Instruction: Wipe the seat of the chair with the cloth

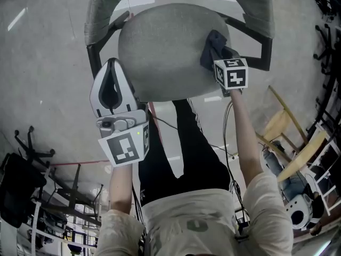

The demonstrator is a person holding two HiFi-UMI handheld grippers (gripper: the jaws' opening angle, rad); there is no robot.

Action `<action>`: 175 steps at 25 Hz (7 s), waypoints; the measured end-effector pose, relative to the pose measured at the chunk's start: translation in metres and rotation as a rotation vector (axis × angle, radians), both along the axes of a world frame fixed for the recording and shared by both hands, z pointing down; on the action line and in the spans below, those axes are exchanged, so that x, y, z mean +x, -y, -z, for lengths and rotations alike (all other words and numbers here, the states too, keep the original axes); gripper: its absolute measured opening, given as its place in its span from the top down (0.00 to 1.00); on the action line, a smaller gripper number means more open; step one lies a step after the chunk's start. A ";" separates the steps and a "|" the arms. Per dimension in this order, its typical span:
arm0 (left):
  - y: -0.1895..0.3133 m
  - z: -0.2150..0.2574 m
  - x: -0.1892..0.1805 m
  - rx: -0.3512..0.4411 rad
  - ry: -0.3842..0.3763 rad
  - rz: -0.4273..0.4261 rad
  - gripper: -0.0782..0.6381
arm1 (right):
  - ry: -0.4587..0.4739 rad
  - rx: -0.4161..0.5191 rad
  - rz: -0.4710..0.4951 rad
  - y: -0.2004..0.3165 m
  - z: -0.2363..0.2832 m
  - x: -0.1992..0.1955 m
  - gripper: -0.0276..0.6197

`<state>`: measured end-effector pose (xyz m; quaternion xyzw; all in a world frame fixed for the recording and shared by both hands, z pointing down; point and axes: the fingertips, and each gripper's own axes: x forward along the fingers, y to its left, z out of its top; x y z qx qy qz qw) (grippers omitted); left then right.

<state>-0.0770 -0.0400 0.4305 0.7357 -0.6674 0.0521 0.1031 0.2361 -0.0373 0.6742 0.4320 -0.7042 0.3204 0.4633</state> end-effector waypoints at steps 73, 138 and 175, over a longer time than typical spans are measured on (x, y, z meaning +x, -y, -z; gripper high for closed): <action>-0.025 -0.010 -0.053 -0.050 0.049 0.111 0.87 | 0.393 -0.197 0.128 -0.157 0.000 -0.179 0.88; -0.011 0.303 0.005 0.318 0.011 -0.007 0.87 | 0.216 0.759 -0.015 0.060 0.466 -0.121 0.88; -0.034 0.445 0.096 0.580 -0.014 -0.161 0.87 | 0.255 1.208 0.105 -0.034 0.668 -0.089 0.88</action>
